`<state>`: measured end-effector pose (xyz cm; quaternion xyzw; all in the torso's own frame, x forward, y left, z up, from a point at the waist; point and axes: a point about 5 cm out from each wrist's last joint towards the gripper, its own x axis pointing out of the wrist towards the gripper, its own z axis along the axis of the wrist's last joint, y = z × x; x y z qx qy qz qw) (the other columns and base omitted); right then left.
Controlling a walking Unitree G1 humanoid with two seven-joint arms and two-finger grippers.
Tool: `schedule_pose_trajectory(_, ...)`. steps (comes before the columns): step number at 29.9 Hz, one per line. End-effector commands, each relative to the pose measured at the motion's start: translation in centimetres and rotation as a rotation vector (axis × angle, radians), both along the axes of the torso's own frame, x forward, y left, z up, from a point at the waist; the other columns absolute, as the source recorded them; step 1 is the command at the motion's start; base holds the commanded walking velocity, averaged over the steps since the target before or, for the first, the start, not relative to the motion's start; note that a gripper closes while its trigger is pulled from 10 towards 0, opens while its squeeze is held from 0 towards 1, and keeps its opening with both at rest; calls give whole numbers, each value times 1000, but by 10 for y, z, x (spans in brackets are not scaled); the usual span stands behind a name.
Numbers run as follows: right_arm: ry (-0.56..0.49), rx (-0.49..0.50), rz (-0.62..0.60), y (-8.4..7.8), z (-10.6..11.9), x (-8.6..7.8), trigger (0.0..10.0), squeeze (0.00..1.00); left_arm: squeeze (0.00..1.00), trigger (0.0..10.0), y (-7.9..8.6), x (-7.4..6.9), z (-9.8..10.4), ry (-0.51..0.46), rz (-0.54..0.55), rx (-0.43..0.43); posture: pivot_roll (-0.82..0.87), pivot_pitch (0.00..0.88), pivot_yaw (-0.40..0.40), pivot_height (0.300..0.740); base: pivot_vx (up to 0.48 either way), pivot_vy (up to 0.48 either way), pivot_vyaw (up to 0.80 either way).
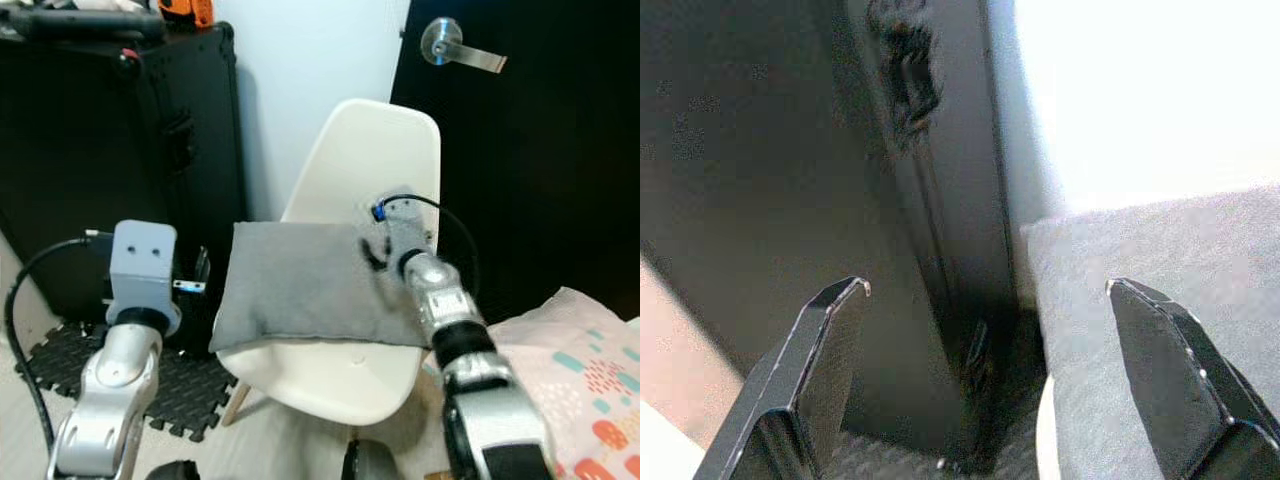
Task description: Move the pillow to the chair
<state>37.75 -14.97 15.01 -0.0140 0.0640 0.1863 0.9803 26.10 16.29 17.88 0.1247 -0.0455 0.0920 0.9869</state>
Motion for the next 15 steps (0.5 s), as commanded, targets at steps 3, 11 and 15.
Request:
schedule_pose_trajectory(3, -41, 179, 35, 2, 5, -13, 10000, 0, 0, 10000, 7, -7, -11, 37, 11, -7, 10, 0, -130, 531, 0, 0, 0)
schedule_pose_trajectory(11, -47, 300, 118, 25, -22, -49, 10000, 0, 0, 10000, 24, -18, -23, 66, 41, -11, -48, 0, -90, 556, -258, 0, 0)
schedule_pose_trajectory(15, -70, 294, 130, 25, -23, -52, 10000, 0, 0, 10000, 25, -18, -29, 81, 35, 7, -56, 0, -72, 566, 0, 0, 0)
